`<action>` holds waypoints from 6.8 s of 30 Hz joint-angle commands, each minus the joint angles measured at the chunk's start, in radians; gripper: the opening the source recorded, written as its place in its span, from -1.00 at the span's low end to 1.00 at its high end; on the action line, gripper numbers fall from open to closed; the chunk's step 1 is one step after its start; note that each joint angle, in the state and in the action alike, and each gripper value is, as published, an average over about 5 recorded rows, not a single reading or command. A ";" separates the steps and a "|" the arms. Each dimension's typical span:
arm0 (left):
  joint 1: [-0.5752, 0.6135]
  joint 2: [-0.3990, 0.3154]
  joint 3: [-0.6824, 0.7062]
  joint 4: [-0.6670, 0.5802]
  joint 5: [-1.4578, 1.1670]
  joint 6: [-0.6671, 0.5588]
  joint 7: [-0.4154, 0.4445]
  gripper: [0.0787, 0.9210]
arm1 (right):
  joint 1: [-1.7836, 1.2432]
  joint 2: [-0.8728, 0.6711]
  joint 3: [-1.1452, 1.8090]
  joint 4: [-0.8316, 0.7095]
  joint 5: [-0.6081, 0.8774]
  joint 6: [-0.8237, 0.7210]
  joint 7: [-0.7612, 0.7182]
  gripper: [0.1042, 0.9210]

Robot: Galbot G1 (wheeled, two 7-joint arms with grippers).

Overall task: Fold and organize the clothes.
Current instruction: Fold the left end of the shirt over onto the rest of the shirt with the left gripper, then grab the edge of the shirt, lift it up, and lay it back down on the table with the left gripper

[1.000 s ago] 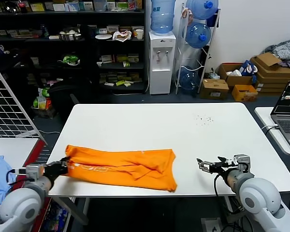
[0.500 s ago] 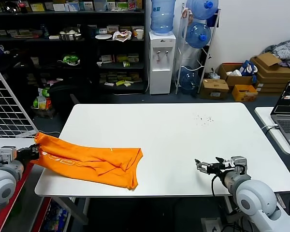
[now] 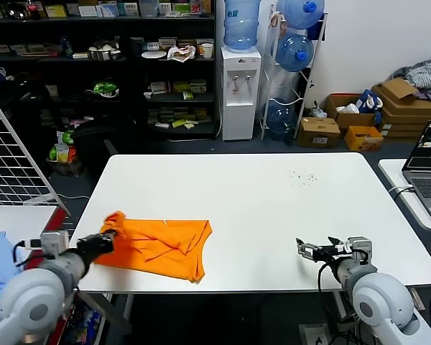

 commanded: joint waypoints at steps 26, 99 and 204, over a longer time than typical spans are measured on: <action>-0.328 -0.331 0.347 0.149 0.098 -0.022 0.036 -0.72 | 0.002 0.041 -0.020 -0.021 -0.022 -0.002 0.011 1.00; -0.321 -0.075 0.290 0.522 0.221 0.065 0.627 -0.15 | -0.010 0.033 -0.001 -0.024 -0.012 0.004 0.004 1.00; -0.993 -1.009 0.854 0.779 -0.172 0.045 -0.211 -0.93 | -0.020 0.145 0.052 -0.003 -0.185 0.054 -0.017 1.00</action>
